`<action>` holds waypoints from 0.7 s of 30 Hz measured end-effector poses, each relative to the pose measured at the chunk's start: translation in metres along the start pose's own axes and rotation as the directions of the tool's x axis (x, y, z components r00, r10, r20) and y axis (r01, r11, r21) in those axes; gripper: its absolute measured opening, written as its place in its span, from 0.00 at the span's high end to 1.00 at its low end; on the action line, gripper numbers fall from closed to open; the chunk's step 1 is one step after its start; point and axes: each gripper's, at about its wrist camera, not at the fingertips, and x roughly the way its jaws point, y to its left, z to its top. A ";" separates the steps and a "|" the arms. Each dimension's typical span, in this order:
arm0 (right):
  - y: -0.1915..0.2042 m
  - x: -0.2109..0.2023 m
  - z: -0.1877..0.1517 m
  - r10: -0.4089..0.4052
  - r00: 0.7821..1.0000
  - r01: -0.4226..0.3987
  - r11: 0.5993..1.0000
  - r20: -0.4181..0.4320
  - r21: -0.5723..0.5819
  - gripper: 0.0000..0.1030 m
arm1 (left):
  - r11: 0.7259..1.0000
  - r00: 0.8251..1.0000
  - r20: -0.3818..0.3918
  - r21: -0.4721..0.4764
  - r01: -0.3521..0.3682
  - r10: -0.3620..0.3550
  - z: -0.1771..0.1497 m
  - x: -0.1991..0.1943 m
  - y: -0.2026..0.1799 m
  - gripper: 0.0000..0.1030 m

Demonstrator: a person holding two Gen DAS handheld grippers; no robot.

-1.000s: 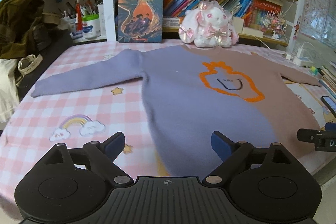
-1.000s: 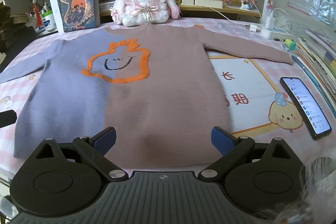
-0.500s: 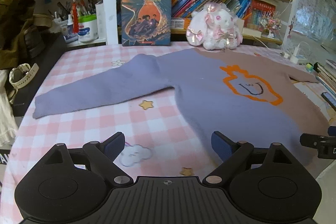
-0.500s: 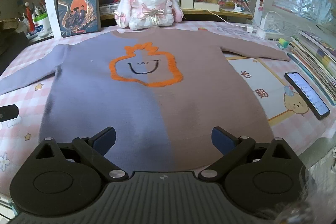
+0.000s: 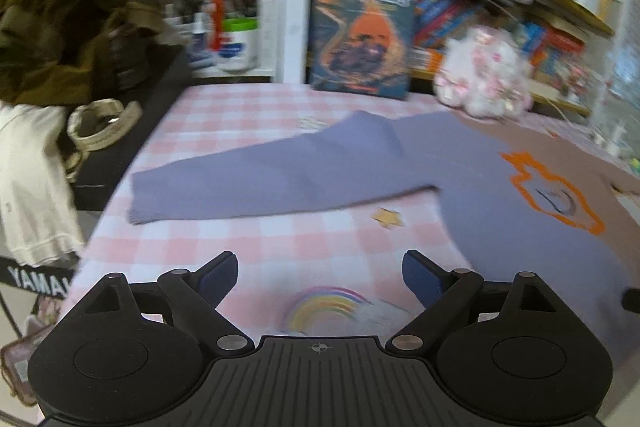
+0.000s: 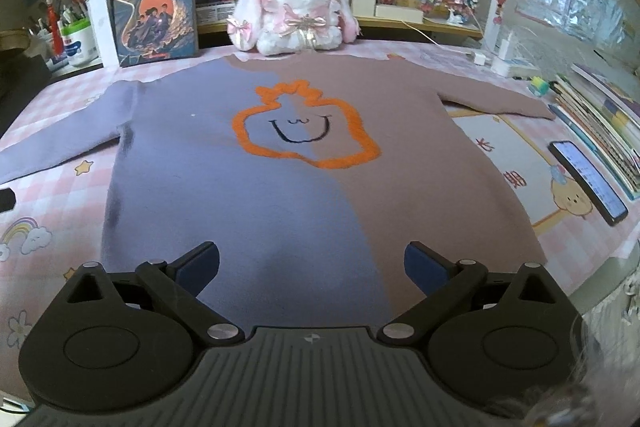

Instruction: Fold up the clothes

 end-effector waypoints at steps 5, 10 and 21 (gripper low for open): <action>0.003 0.001 0.004 -0.007 1.000 0.007 1.000 0.008 -0.008 0.03 | 0.995 0.997 0.000 -0.067 -0.078 0.078 0.011 0.019 0.030 0.11; 0.002 0.003 0.004 -0.028 1.000 0.028 1.000 -0.001 0.000 0.03 | 0.984 0.991 0.005 -0.117 -0.136 0.137 0.021 0.037 0.056 0.11; -0.002 0.005 0.004 -0.077 0.997 0.077 0.997 -0.024 -0.001 0.03 | 0.927 0.985 -0.024 -0.335 -0.169 0.171 0.031 0.068 0.107 0.15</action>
